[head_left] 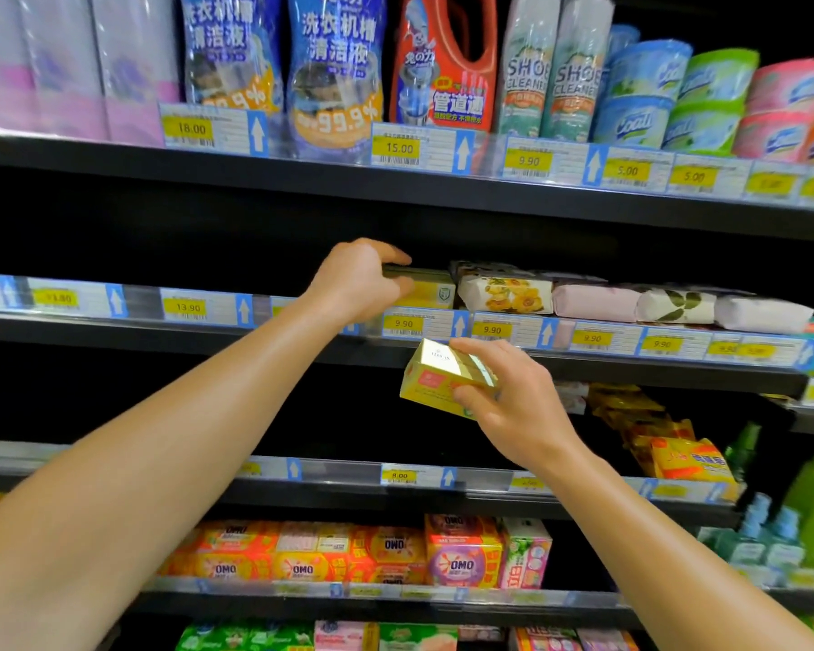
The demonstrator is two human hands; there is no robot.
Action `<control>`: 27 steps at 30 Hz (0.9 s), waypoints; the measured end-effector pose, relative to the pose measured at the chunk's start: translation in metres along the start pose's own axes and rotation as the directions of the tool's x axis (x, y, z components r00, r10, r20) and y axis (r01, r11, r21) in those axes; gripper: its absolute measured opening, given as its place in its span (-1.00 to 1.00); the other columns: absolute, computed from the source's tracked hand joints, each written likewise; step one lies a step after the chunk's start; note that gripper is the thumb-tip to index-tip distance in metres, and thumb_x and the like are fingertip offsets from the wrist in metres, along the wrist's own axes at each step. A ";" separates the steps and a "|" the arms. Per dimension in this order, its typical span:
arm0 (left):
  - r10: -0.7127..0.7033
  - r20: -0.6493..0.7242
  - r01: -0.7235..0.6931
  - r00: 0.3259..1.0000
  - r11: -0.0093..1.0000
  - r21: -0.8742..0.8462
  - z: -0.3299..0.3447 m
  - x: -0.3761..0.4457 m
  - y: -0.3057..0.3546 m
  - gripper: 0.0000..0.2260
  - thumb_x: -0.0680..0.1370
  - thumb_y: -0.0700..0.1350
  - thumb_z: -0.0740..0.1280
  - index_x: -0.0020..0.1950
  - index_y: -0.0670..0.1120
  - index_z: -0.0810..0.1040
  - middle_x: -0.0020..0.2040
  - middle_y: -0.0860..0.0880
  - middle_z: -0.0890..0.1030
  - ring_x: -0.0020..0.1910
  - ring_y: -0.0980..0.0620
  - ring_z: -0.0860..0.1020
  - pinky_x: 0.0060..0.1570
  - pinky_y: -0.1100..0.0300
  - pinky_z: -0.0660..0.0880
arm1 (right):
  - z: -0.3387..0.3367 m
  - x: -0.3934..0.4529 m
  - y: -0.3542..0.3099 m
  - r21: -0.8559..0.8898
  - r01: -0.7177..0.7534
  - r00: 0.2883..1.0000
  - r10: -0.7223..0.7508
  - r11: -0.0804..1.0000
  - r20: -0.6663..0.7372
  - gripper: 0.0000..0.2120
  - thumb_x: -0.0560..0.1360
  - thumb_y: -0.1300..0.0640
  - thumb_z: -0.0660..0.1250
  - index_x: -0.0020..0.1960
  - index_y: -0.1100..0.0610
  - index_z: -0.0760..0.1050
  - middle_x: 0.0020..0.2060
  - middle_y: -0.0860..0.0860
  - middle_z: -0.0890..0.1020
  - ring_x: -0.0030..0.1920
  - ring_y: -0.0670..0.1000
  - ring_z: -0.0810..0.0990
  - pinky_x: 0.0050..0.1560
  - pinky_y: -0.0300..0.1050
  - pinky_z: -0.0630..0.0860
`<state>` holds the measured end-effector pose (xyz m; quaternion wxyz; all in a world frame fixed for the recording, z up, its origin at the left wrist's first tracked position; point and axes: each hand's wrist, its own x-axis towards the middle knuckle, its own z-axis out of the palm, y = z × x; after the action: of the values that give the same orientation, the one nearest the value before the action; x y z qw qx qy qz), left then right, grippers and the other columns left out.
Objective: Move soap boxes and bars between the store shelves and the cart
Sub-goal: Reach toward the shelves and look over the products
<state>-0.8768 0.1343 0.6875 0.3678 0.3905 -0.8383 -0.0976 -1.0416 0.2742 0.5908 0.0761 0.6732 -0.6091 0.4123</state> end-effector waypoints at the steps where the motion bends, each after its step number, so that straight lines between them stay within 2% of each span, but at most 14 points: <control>1: 0.054 -0.073 -0.058 0.996 0.997 -0.045 -0.002 -0.011 0.001 -0.67 0.52 0.02 0.38 0.29 0.07 0.59 0.23 0.06 0.61 0.22 0.07 0.53 0.26 0.17 0.47 | -0.005 0.000 -0.002 0.011 0.006 1.000 -0.006 1.000 -0.001 -0.53 0.52 0.18 0.43 0.40 -0.03 0.46 0.17 -0.22 0.49 0.30 -0.10 0.43 0.32 -0.07 0.41; 3: 0.163 -0.148 -0.183 0.975 0.975 -0.127 -0.006 -0.038 0.006 -0.73 0.50 0.02 0.40 0.18 0.05 0.66 0.09 0.14 0.65 0.09 0.22 0.56 0.11 0.45 0.43 | -0.015 0.002 -0.008 0.047 0.017 1.000 -0.017 0.999 0.004 -0.54 0.51 0.18 0.45 0.37 -0.02 0.47 0.20 -0.22 0.50 0.31 -0.13 0.44 0.33 -0.06 0.44; 4: 0.213 -0.118 -0.230 0.970 0.962 -0.149 -0.007 -0.051 0.008 -0.74 0.49 0.03 0.42 0.16 0.05 0.67 0.06 0.17 0.65 0.02 0.27 0.56 -0.01 0.55 0.39 | -0.018 0.003 -0.011 0.066 0.019 1.000 -0.020 0.998 0.009 -0.53 0.50 0.18 0.46 0.36 -0.03 0.46 0.20 -0.20 0.52 0.30 -0.13 0.45 0.30 -0.07 0.46; 6: 0.304 0.013 -0.300 0.953 0.945 -0.128 -0.005 -0.069 0.011 -0.66 0.47 0.08 0.45 0.22 0.07 0.64 0.10 0.17 0.63 0.02 0.28 0.54 -0.06 0.55 0.37 | -0.022 0.007 -0.018 0.072 0.032 0.999 -0.033 0.997 0.016 -0.52 0.47 0.16 0.49 0.33 -0.05 0.43 0.16 -0.17 0.54 0.25 -0.14 0.48 0.20 -0.17 0.50; 8: 0.372 0.103 -0.368 0.923 0.928 -0.055 0.001 -0.076 0.008 -0.59 0.47 0.09 0.46 0.30 0.07 0.58 0.16 0.17 0.60 0.09 0.26 0.50 0.04 0.44 0.39 | -0.020 0.012 -0.025 0.030 0.069 0.997 -0.070 0.997 0.016 -0.52 0.46 0.14 0.50 0.31 -0.06 0.42 0.11 -0.19 0.54 0.23 -0.15 0.48 0.12 -0.26 0.48; 9: 0.393 0.097 -0.392 0.914 0.919 -0.030 0.002 -0.077 0.006 -0.59 0.47 0.05 0.46 0.31 0.06 0.57 0.16 0.15 0.60 0.09 0.25 0.50 0.07 0.39 0.40 | -0.018 0.015 -0.028 0.004 0.087 0.996 -0.087 0.996 0.003 -0.53 0.46 0.13 0.50 0.30 -0.04 0.43 0.11 -0.20 0.53 0.22 -0.16 0.46 0.13 -0.28 0.46; 11: 0.411 0.011 -0.411 0.912 0.911 -0.028 -0.001 -0.075 0.001 -0.63 0.48 -0.03 0.47 0.28 0.03 0.59 0.13 0.12 0.61 0.04 0.24 0.50 0.02 0.45 0.37 | -0.014 0.017 -0.033 -0.033 0.119 0.990 -0.121 0.992 -0.075 -0.50 0.47 0.14 0.49 0.35 0.00 0.41 0.18 -0.17 0.51 0.26 -0.16 0.38 0.18 -0.40 0.36; 13: 0.409 -0.125 -0.415 0.904 0.909 -0.025 -0.009 -0.073 -0.005 -0.66 0.47 -0.08 0.47 0.24 -0.02 0.62 0.11 0.07 0.63 0.03 0.19 0.54 -0.02 0.51 0.34 | -0.009 0.014 -0.033 -0.034 0.138 0.968 -0.142 0.990 -0.205 -0.35 0.46 0.13 0.49 0.47 0.03 0.28 0.32 -0.15 0.38 0.33 -0.15 0.27 0.27 -0.51 0.18; 16: 0.336 -0.343 -0.380 0.877 0.923 -0.067 -0.024 -0.066 -0.015 -0.65 0.43 -0.06 0.42 0.21 -0.03 0.63 0.09 0.04 0.64 0.03 0.15 0.55 0.04 0.32 0.44 | 0.006 0.002 -0.022 -0.127 0.136 0.945 -0.167 0.983 -0.280 -0.25 0.49 -0.03 0.40 0.55 0.05 0.10 0.47 -0.06 0.23 0.48 -0.03 0.17 0.48 -0.29 0.06; 18: 0.296 -0.419 -0.361 0.859 0.929 -0.084 -0.031 -0.059 -0.017 -0.65 0.44 -0.07 0.40 0.23 -0.04 0.62 0.10 0.03 0.63 0.03 0.17 0.53 0.06 0.27 0.45 | 0.022 -0.005 -0.008 -0.358 0.121 0.960 -0.201 0.926 -0.197 -0.25 0.51 -0.17 0.25 0.58 0.10 0.09 0.53 0.03 0.20 0.55 0.09 0.12 0.55 0.00 0.09; 20: 0.305 -0.425 -0.359 0.852 0.932 -0.050 -0.033 -0.051 -0.018 -0.65 0.47 -0.10 0.42 0.25 -0.06 0.60 0.13 0.02 0.62 0.06 0.18 0.51 0.08 0.29 0.44 | 0.038 -0.010 0.008 -0.548 0.091 0.981 -0.168 0.832 -0.092 -0.23 0.51 -0.25 0.16 0.59 0.11 0.09 0.56 0.09 0.19 0.56 0.20 0.12 0.51 0.20 0.17; 22: 0.327 -0.397 -0.361 0.857 0.933 -0.011 -0.030 -0.045 -0.016 -0.66 0.49 -0.11 0.42 0.26 -0.08 0.59 0.15 0.00 0.61 0.09 0.12 0.52 0.12 0.25 0.44 | 0.050 -0.011 0.019 -0.634 0.059 0.993 -0.112 0.771 -0.044 -0.20 0.51 -0.27 0.13 0.61 0.10 0.03 0.59 0.10 0.12 0.58 0.22 0.04 0.51 0.25 0.15; 25: 0.346 -0.350 -0.353 0.871 0.934 0.044 -0.022 -0.037 -0.013 -0.66 0.50 -0.12 0.42 0.27 -0.10 0.58 0.17 -0.06 0.61 0.15 -0.02 0.54 0.19 0.09 0.46 | 0.059 -0.011 0.028 -0.683 0.052 0.992 -0.115 0.729 -0.047 -0.15 0.51 -0.25 0.22 0.63 0.10 -0.04 0.61 0.10 0.03 0.59 0.22 -0.05 0.54 0.20 -0.03; 27: 0.335 -0.308 -0.331 0.891 0.941 0.066 -0.019 -0.030 -0.012 -0.66 0.51 -0.11 0.41 0.29 -0.10 0.57 0.17 -0.08 0.60 0.15 -0.04 0.54 0.19 0.12 0.42 | 0.062 -0.010 0.029 -0.694 0.044 0.993 -0.111 0.718 -0.051 -0.12 0.50 -0.25 0.26 0.63 0.10 -0.06 0.61 0.09 0.01 0.60 0.21 -0.09 0.54 0.18 -0.09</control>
<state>-0.8438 0.1502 0.6795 0.5056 0.2540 -0.8237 0.0354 -1.0375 0.2377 0.5328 0.3660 0.6021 -0.6861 0.1813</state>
